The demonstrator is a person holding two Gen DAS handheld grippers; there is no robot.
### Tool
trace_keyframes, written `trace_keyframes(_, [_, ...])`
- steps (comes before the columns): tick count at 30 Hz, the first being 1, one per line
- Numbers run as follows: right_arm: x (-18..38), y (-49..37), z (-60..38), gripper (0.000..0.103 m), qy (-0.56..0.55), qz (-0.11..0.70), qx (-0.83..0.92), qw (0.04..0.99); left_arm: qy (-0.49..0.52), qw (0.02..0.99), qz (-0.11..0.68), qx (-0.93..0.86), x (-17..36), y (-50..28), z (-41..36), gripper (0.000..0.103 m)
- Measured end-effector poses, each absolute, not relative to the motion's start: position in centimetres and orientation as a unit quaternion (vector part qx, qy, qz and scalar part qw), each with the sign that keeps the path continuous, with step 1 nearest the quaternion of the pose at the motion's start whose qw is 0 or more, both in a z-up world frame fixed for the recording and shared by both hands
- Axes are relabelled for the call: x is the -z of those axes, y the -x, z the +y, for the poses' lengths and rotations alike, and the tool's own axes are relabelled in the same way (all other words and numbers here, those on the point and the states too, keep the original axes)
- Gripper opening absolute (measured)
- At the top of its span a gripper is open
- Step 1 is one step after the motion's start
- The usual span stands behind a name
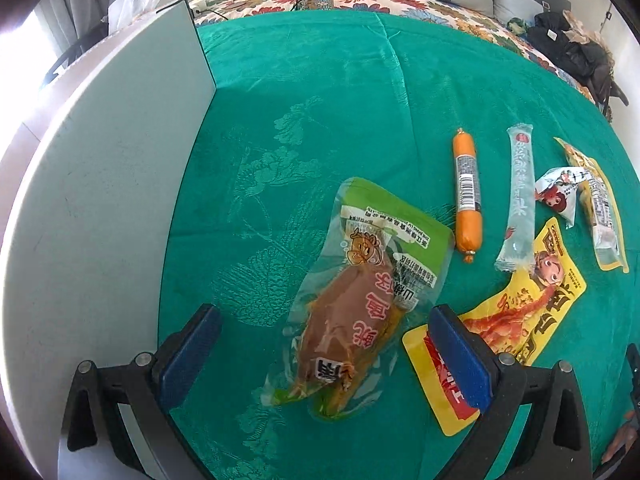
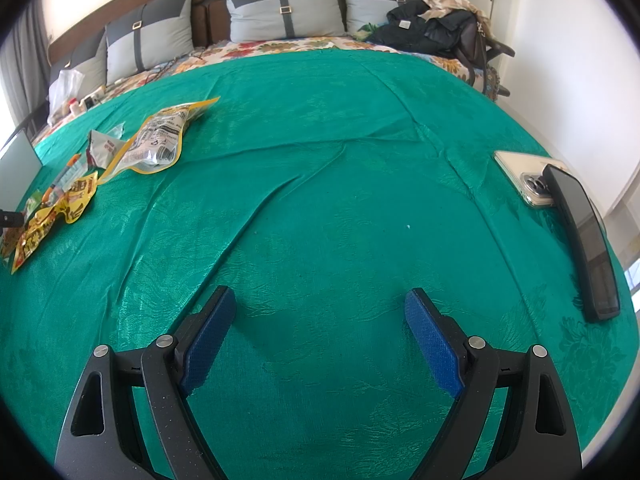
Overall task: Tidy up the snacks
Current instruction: 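Lower the left gripper onto the green-labelled meat packet and close it, then hold the meat packet with the left gripper above the bed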
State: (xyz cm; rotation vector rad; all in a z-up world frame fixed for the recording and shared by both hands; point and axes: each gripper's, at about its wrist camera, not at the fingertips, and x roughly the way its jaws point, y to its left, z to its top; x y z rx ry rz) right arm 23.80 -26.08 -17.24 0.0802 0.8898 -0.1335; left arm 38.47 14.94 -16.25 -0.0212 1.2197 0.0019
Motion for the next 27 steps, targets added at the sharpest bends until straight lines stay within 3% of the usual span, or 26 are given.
trace_keyframes(1, [17.2,-23.8,-26.1,0.089,-0.039,0.430,0.064,0.900,0.018,0.819,0.574,0.000,16.6,-38.3,15.3,0.102])
trace_keyframes(3, [17.2,-23.8,-26.1,0.089,-0.039,0.430,0.064,0.900,0.003,0.830,0.558,0.001,16.3,-37.6,15.3,0.091])
trace_keyframes(5, [17.2,-23.8,-26.1,0.089,-0.039,0.430,0.065,0.900,-0.007,0.839,0.544,0.018,15.6,-36.8,15.1,0.056])
trace_keyframes(22, [17.2,-23.8,-26.1,0.089,-0.038,0.430,0.064,0.900,0.037,0.842,0.538,0.005,15.2,-23.3,12.8,0.057])
trace_keyframes(24, [17.2,-23.8,-26.1,0.089,-0.038,0.430,0.064,0.900,0.025,0.849,0.528,0.004,15.3,-23.3,12.2,0.062])
trace_keyframes(27, [17.2,-23.8,-26.1,0.089,-0.038,0.430,0.064,0.900,0.031,0.854,0.519,0.000,15.7,-23.9,12.5,0.084])
